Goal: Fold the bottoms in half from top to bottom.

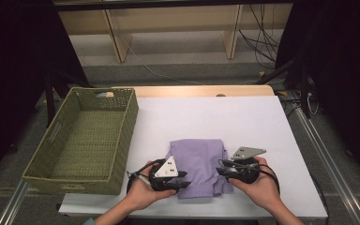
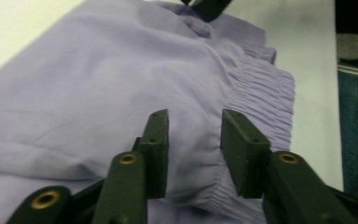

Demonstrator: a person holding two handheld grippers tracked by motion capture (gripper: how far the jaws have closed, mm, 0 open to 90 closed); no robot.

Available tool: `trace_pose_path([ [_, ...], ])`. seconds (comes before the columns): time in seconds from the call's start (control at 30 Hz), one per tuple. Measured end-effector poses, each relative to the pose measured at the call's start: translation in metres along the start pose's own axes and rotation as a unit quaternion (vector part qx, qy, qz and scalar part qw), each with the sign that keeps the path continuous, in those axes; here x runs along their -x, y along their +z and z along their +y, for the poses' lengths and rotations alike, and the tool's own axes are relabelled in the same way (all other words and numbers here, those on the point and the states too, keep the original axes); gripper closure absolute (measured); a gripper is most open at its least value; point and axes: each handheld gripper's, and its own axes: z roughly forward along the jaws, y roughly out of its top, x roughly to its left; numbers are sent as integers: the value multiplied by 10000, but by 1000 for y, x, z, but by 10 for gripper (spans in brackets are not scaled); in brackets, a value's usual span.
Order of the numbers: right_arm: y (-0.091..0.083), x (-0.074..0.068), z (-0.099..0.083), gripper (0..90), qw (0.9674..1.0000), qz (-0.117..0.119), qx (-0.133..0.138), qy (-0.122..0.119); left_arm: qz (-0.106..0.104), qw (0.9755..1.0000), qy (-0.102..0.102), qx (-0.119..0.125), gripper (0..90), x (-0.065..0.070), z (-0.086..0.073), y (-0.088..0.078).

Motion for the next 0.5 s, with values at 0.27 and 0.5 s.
trace_pose_path([
  [0.27,-7,5,-5,405,9991,197,343,115,429,9986,-281,137,380,-9,0,-11],
  [0.5,-16,8,-10,287,9977,221,628,101,603,9965,-537,228,289,-14,-1,-18],
])
